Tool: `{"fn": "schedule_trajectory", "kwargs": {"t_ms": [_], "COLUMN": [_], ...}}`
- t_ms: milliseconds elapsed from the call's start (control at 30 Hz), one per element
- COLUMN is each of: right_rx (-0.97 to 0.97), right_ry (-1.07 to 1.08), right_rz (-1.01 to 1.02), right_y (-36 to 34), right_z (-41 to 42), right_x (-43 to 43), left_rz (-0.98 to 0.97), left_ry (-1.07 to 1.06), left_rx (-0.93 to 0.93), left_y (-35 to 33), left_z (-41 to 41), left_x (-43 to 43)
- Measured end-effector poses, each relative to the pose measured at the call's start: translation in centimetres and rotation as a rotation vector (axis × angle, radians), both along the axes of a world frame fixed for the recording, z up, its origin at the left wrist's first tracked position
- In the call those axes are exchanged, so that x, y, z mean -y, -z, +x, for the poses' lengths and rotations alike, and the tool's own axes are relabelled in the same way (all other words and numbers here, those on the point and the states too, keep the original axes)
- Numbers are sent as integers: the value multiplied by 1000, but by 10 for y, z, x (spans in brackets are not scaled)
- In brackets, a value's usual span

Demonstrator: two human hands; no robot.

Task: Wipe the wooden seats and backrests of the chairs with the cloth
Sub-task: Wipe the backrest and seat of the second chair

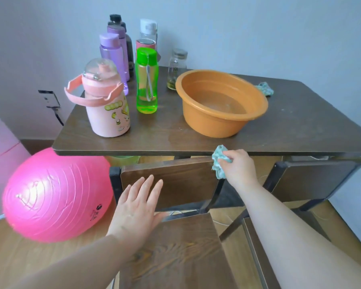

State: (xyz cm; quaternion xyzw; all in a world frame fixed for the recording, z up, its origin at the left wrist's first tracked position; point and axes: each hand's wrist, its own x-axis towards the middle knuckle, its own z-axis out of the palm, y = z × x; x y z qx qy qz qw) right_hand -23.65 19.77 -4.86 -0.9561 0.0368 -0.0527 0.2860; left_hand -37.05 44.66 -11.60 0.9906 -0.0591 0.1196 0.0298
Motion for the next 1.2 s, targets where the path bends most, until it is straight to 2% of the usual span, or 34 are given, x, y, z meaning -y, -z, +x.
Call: {"fn": "schedule_trajectory", "kwargs": {"t_ms": [133, 333, 767, 1200], "right_rx": [-5, -70, -185, -146], "right_ry": [-38, -144, -51, -83], "right_rz": [-77, -66, -50, -28], "right_y": [5, 2, -10, -5], "right_z": [-3, -11, -8, -36], "right_x": [-14, -59, -81, -168], "left_rz": [-7, -12, -6, -98], "left_ry": [2, -57, -152, -331], "left_rx": [22, -11, 110, 27], "left_y": [3, -6, -28, -34], "left_z": [-4, -9, 7, -7], "left_x": [-9, -27, -46, -93]}}
